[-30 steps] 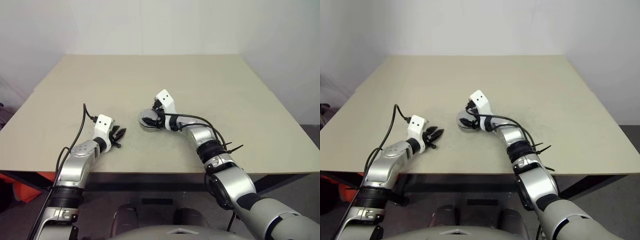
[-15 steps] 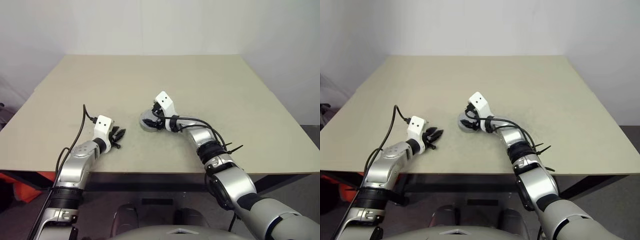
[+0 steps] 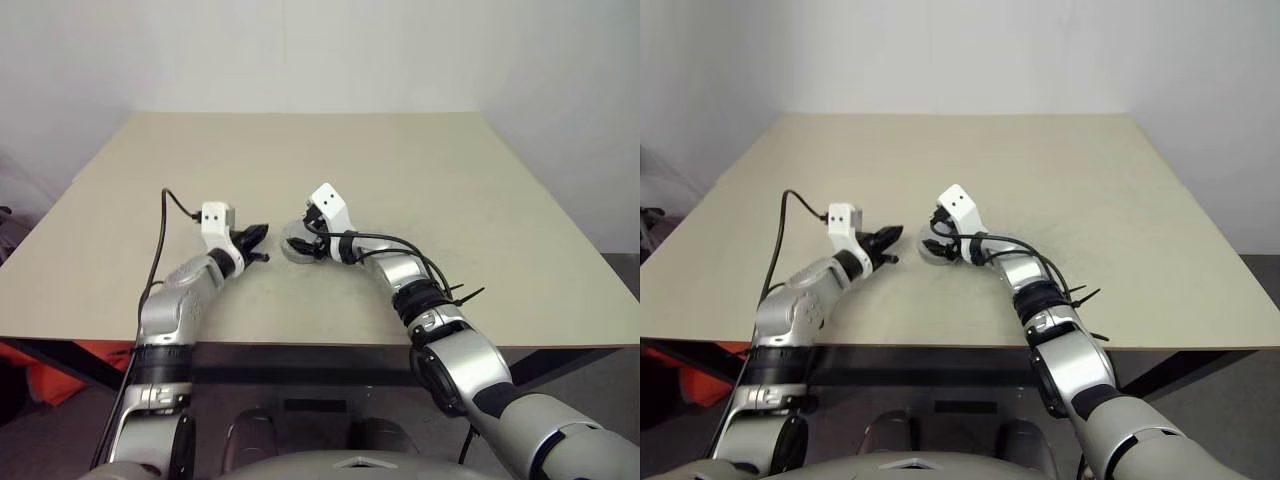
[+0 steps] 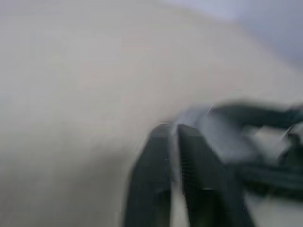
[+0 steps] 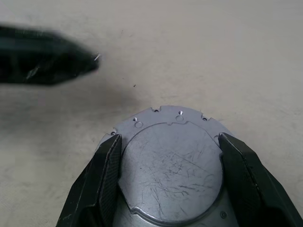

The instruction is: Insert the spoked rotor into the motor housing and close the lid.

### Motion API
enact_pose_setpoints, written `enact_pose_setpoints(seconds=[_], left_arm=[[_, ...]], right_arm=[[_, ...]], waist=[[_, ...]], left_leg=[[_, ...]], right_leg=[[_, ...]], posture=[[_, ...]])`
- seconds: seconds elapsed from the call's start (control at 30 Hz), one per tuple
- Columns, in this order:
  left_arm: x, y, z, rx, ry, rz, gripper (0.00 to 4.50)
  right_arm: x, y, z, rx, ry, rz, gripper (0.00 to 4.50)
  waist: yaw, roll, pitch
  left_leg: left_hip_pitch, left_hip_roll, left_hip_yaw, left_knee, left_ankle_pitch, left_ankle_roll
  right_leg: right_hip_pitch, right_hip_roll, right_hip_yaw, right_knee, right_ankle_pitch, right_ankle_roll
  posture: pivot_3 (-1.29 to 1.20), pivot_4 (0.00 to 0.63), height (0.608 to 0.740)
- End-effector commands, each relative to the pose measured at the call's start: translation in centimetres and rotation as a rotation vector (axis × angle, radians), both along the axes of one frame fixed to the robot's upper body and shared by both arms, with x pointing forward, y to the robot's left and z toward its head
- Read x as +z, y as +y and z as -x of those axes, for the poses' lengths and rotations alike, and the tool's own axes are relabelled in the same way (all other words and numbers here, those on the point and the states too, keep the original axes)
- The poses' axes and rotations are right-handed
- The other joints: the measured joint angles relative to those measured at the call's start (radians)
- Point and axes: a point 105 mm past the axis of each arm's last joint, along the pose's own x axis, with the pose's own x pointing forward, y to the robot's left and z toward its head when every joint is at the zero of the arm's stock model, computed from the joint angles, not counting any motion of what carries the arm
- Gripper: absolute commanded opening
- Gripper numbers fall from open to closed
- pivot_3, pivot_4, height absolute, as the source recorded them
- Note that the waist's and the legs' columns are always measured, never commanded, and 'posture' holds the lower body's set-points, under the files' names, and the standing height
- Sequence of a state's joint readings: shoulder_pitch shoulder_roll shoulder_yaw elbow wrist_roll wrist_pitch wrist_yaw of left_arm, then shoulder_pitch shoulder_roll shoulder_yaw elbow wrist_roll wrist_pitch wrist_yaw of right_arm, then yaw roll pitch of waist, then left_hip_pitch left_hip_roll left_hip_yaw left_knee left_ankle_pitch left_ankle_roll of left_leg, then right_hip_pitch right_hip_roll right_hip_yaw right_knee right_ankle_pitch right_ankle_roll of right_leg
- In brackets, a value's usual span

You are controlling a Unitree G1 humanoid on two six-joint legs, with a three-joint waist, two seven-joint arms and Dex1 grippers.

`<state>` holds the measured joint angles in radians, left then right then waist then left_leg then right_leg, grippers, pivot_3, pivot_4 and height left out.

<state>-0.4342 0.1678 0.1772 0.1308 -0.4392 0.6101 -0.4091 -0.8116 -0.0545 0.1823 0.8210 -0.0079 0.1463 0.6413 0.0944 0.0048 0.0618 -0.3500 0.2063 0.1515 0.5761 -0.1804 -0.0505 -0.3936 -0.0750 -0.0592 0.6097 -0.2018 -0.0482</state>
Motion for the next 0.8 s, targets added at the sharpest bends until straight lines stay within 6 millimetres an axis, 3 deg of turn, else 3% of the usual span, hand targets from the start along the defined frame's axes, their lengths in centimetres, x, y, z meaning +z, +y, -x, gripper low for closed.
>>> enact_pose_setpoints(seconds=[0.03, 0.27, 0.53, 0.63, 0.73, 0.8], left_arm=[[0.5, -0.4, -1.2, -0.023, 0.019, 0.057, 0.03], [-2.5, -2.0, -2.2, -0.122, 0.182, -0.027, 0.03], [-4.6, -3.1, -0.9, -0.217, 0.278, -0.059, 0.03], [-3.5, -3.0, -1.1, -0.205, 0.227, 0.002, 0.03], [-1.2, -2.8, -1.6, -0.184, 0.146, 0.106, 0.03], [-0.9, -3.2, -1.4, -0.199, 0.136, 0.123, 0.03]], right_arm=[[-0.2, -1.0, -0.5, -0.037, 0.0, 0.03, 3.1], [0.2, -1.3, -0.7, -0.059, -0.016, 0.022, 3.1], [0.6, -1.6, -0.8, -0.075, -0.026, 0.009, 3.1], [0.7, -1.8, -0.9, -0.081, -0.031, 0.009, 3.1], [0.7, -2.0, -0.9, -0.081, -0.032, 0.011, 3.1], [0.7, -2.0, -0.9, -0.078, -0.032, 0.014, 3.1]], waist=[[-0.001, 0.0, 0.0], [0.001, 0.0, 0.0], [0.001, 0.0, 0.0], [0.001, 0.0, 0.0], [0.002, 0.0, 0.0], [0.005, 0.0, 0.0]], left_leg=[[0.0, 0.0, 0.0, 0.0, 0.0, 0.0], [0.0, 0.0, 0.0, 0.0, 0.0, 0.0], [0.0, 0.0, 0.0, 0.0, 0.0, 0.0], [0.0, 0.0, 0.0, -0.001, 0.0, 0.0], [0.0, 0.0, 0.0, -0.001, 0.0, 0.0], [-0.001, 0.0, 0.0, -0.001, 0.0, 0.0]], right_leg=[[0.0, 0.0, 0.0, 0.0, 0.0, 0.0], [0.0, 0.0, 0.0, 0.0, -0.001, 0.001], [0.0, 0.0, 0.0, -0.001, 0.0, 0.0], [0.001, 0.0, 0.0, -0.001, 0.0, 0.0], [0.0, 0.0, 0.0, -0.002, 0.0, 0.0], [0.0, -0.001, 0.0, -0.002, 0.0, 0.0]], posture=[[0.0, 0.0, 0.74], [0.0, 0.0, 0.74], [0.0, 0.0, 0.74], [0.0, 0.0, 0.74], [0.0, 0.0, 0.74], [0.0, 0.0, 0.74]])
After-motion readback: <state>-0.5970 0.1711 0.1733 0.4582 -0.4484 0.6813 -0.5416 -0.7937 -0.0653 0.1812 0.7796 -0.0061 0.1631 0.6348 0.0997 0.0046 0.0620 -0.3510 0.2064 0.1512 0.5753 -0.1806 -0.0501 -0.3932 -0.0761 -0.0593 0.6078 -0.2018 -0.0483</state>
